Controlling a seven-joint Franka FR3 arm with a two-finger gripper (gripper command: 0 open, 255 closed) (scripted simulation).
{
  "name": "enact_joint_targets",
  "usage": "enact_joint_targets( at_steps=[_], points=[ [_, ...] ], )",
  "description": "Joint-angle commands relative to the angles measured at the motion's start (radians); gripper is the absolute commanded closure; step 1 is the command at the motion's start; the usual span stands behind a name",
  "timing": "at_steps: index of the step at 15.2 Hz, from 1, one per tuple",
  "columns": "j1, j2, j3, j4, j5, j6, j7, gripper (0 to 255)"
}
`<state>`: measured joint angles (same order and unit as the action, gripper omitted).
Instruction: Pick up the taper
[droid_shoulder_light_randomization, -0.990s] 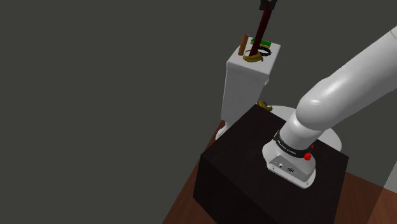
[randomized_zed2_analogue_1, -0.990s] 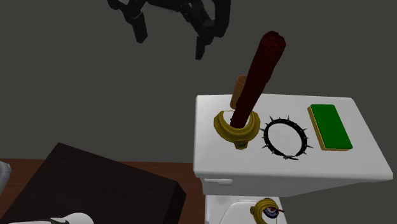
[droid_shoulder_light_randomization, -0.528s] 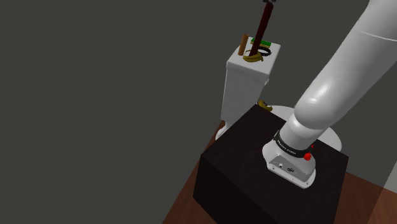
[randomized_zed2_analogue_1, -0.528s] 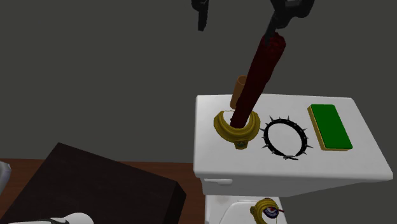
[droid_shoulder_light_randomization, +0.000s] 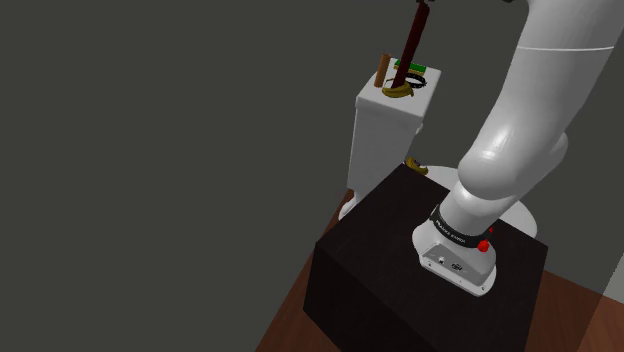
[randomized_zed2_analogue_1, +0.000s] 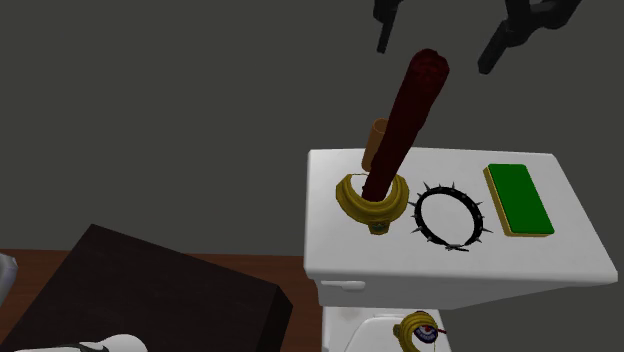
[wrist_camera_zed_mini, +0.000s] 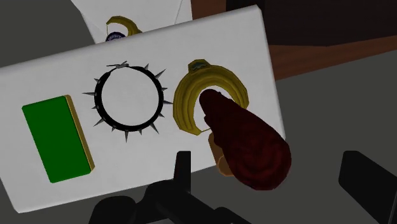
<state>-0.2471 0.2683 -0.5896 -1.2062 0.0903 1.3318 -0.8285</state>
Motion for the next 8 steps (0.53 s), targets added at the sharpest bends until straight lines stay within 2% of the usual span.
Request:
enact_joint_targets(
  at_steps=[1,4,6,7,8],
  points=[
    [0.007,-0.009,0.001,-0.039,-0.006,0.031,0.002,0],
    [0.018,-0.027,0.002,-0.098,-0.016,0.074,0.009,0],
    [0.018,-0.028,0.003,-0.098,-0.016,0.074,0.009,0],
    [0.017,-0.026,0.003,-0.096,-0.015,0.074,0.008,255],
    [0.017,-0.026,0.003,-0.097,-0.015,0.074,0.008,255]
  ],
)
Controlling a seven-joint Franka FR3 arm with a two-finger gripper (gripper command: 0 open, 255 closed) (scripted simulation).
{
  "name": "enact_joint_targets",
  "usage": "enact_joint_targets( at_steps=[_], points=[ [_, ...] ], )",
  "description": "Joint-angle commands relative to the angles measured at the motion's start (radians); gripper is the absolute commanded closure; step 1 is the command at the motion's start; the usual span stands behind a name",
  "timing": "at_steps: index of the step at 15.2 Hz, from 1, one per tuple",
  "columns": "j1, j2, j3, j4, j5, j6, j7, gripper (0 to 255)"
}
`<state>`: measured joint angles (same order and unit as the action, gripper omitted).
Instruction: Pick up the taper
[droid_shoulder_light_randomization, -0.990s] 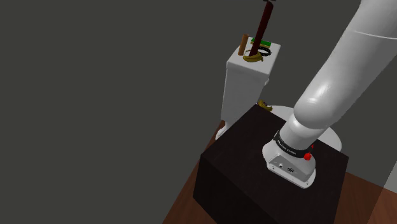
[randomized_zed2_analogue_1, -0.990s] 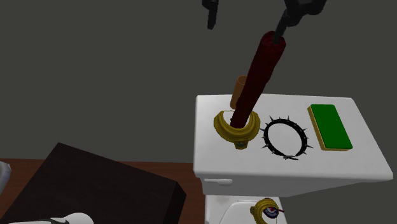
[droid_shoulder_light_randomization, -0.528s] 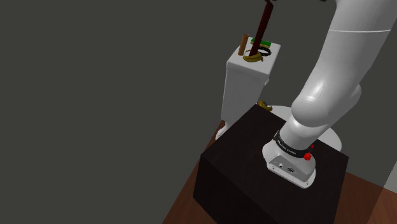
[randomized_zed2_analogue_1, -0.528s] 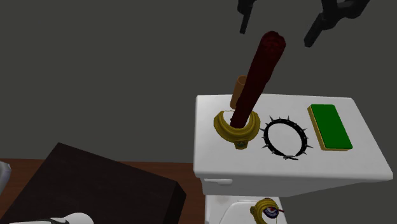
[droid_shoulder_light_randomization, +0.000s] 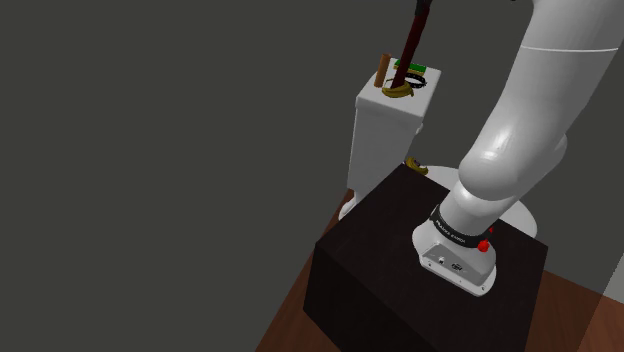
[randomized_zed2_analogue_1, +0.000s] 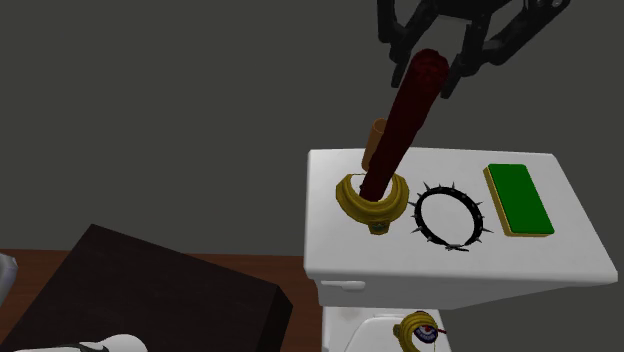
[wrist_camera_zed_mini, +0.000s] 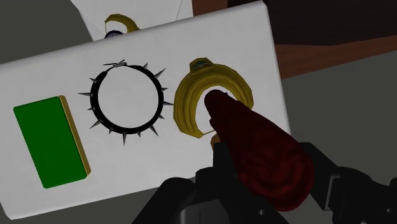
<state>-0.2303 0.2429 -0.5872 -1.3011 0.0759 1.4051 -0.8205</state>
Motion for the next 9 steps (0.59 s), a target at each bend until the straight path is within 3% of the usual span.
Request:
enact_joint_targets(
  at_steps=[1,9],
  points=[
    [0.000,0.000,0.000,-0.002,0.000,0.001,0.000,255],
    [-0.003,0.004,-0.001,0.019,0.002,-0.016,-0.002,255]
  ],
)
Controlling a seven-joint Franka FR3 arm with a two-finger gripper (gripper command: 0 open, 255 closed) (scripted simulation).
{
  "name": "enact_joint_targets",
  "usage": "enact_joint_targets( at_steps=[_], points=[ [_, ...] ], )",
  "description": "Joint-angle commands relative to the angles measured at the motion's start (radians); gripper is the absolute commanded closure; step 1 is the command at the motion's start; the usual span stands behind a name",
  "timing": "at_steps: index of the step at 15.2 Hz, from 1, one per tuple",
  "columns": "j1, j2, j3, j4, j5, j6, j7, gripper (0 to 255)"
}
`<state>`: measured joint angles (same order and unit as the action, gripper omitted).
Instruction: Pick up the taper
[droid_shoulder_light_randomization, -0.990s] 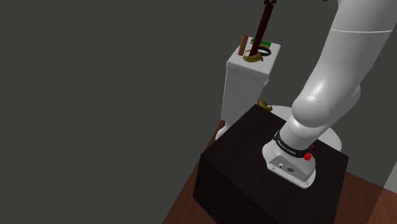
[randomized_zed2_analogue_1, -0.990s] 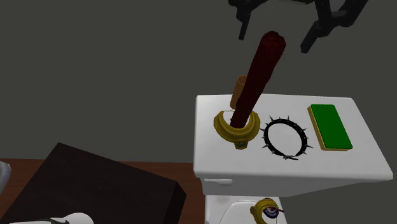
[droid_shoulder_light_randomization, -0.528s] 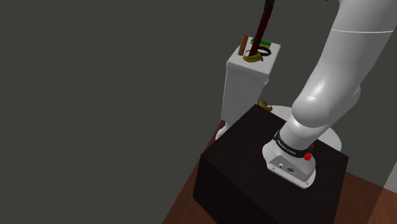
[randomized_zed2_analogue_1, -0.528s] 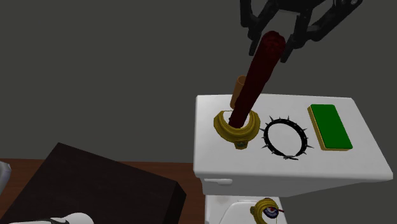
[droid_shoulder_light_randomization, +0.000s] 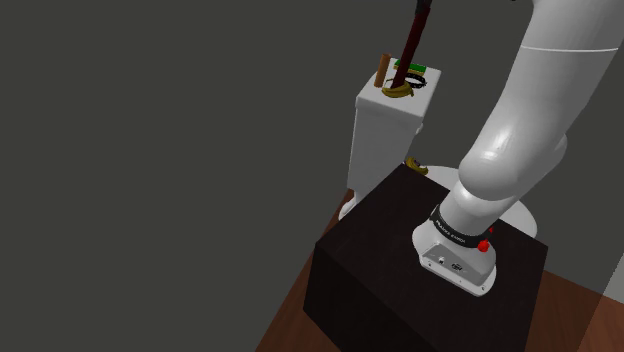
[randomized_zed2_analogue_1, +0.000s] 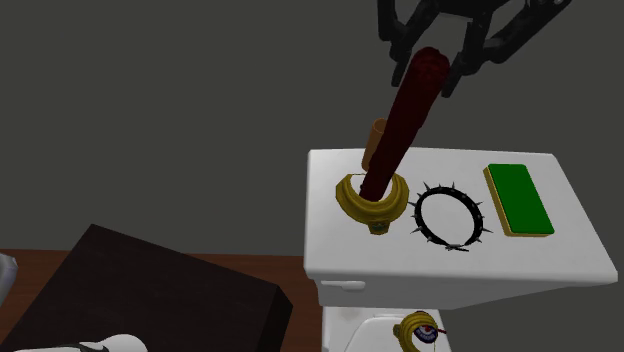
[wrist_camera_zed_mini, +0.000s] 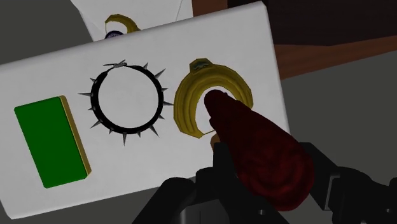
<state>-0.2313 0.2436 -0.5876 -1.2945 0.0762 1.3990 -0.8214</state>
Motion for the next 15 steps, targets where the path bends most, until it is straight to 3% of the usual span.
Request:
enact_joint_targets(
  at_steps=[1,8,15],
  points=[
    [-0.006,0.011,-0.001,0.036,0.006,-0.026,-0.003,255],
    [-0.052,0.080,-0.005,0.229,0.045,-0.157,-0.024,255],
    [-0.138,0.190,-0.002,0.488,0.111,-0.313,-0.042,255]
  ],
)
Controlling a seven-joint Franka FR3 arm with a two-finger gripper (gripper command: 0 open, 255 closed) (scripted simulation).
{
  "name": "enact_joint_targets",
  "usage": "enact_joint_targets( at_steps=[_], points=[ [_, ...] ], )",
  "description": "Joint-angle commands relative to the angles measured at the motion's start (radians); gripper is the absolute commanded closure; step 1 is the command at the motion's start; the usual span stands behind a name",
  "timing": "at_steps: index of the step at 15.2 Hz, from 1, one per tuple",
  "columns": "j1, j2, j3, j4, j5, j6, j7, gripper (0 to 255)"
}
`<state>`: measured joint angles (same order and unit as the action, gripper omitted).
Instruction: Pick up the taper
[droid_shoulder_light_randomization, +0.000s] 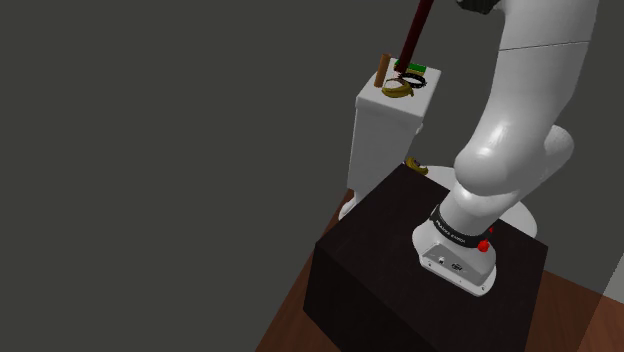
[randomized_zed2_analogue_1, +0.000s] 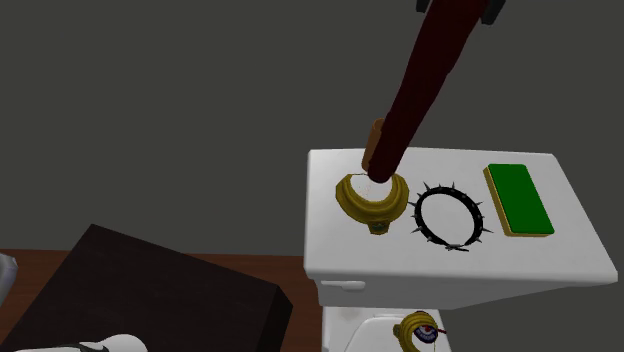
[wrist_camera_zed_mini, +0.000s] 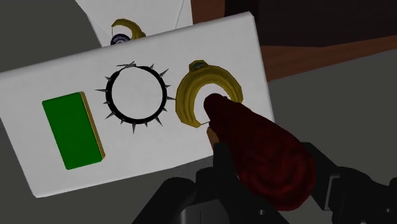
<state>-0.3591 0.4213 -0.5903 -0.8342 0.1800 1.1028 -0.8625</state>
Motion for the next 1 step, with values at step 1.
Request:
enact_joint_targets(
  at_steps=[1],
  points=[
    [-0.010,0.012,0.001,0.028,0.007,-0.017,-0.001,255]
  ],
)
